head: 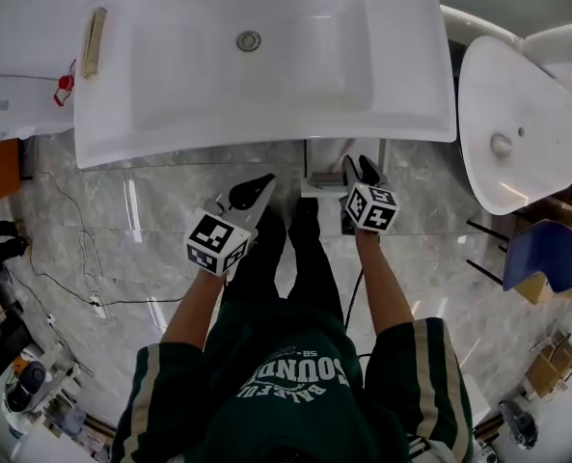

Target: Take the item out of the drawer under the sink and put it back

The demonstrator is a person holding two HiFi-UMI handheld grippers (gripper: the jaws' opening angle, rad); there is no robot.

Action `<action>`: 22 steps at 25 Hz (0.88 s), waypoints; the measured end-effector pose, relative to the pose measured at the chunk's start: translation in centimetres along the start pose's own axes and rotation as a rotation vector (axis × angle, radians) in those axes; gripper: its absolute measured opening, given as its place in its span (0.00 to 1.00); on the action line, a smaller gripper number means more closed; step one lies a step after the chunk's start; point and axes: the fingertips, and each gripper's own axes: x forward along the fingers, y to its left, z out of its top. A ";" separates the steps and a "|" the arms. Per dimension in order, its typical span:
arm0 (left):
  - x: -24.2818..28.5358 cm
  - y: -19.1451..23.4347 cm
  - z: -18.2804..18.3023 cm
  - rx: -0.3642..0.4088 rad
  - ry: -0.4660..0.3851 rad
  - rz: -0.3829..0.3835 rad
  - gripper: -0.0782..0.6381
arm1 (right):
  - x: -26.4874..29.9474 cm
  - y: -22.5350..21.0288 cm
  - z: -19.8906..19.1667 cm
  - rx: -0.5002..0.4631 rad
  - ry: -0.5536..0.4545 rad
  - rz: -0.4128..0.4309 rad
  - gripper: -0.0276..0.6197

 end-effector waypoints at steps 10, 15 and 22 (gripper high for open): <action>0.7 0.9 -3.1 -0.033 0.048 0.010 0.18 | 7.3 -4.6 -4.1 -0.049 0.134 -0.104 0.27; 0.5 2.1 -4.4 -0.044 0.071 0.024 0.18 | 10.1 -5.8 -5.3 -0.056 0.175 -0.132 0.28; 0.6 2.6 -6.0 -0.070 0.088 0.031 0.18 | 13.1 -8.4 -6.0 -0.109 0.208 -0.185 0.27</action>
